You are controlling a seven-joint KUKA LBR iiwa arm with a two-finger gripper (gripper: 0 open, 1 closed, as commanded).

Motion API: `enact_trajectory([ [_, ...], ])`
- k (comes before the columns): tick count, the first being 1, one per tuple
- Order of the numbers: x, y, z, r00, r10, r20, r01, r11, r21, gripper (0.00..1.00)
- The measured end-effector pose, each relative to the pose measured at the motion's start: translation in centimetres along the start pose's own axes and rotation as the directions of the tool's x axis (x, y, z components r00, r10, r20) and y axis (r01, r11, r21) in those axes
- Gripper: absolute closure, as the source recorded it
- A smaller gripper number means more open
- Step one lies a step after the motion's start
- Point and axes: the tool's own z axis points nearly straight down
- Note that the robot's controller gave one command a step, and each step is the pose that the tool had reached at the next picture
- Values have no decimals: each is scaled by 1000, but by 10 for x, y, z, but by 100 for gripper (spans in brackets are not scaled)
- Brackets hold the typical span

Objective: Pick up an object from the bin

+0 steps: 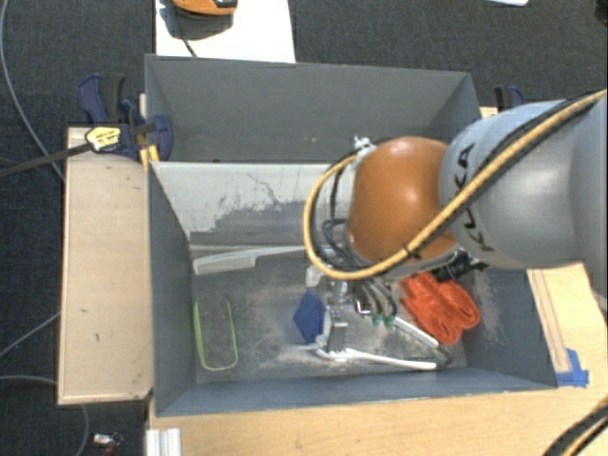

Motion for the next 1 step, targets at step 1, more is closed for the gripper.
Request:
enact_trajectory([
  [1, -2, -1, -4, 1000, 5, 7, -5, 1000, -1, 0],
])
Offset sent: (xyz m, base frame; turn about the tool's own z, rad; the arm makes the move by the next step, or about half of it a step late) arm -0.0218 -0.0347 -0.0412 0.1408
